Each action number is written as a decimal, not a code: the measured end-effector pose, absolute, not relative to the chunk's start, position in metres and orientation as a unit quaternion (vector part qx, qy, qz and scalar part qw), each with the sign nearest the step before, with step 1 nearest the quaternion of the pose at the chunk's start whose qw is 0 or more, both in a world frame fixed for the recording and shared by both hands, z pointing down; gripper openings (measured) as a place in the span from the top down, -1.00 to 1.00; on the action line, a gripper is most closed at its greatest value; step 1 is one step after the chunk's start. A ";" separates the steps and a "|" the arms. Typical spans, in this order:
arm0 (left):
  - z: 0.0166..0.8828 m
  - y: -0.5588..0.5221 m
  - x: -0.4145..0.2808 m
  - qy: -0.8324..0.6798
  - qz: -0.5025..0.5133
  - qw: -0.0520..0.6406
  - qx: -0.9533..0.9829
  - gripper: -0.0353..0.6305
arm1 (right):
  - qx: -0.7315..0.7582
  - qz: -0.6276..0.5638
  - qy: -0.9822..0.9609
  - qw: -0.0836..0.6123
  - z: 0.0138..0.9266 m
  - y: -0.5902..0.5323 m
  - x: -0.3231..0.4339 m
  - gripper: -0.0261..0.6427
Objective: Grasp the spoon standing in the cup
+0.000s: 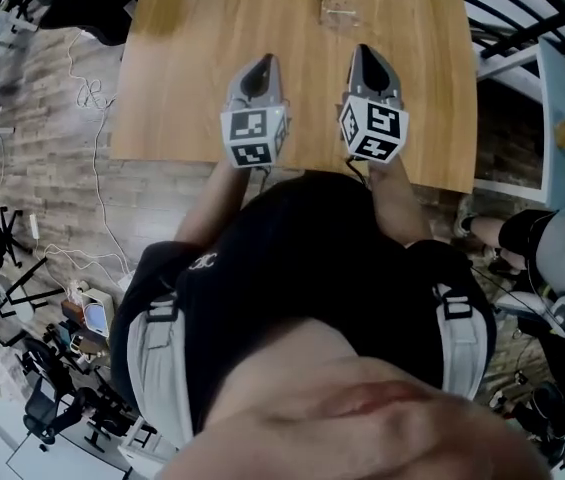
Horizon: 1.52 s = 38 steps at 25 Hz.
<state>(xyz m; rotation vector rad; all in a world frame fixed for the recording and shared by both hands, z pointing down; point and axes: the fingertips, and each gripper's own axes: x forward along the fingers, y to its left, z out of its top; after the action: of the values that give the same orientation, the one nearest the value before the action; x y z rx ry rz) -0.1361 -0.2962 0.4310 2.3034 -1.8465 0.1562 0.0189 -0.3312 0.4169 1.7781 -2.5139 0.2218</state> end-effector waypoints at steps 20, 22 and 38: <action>0.510 -0.366 -0.111 -0.622 0.135 0.156 0.755 0.86 | 0.592 0.154 -0.789 0.056 0.503 -0.464 0.061 0.92; 0.518 -0.369 -0.111 -0.624 0.142 0.161 0.751 0.86 | 0.594 0.160 -0.786 0.063 0.515 -0.476 0.064 0.92; 0.564 -0.385 -0.107 -0.630 0.181 0.191 0.730 0.86 | 0.553 0.265 -0.782 0.109 0.619 -0.540 0.061 0.75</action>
<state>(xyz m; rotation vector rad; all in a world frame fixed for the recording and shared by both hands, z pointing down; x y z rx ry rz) -0.1071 -0.3847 0.5639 2.0518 -1.7710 0.5082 0.0607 -0.5398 0.6195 1.6268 -2.2996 0.7805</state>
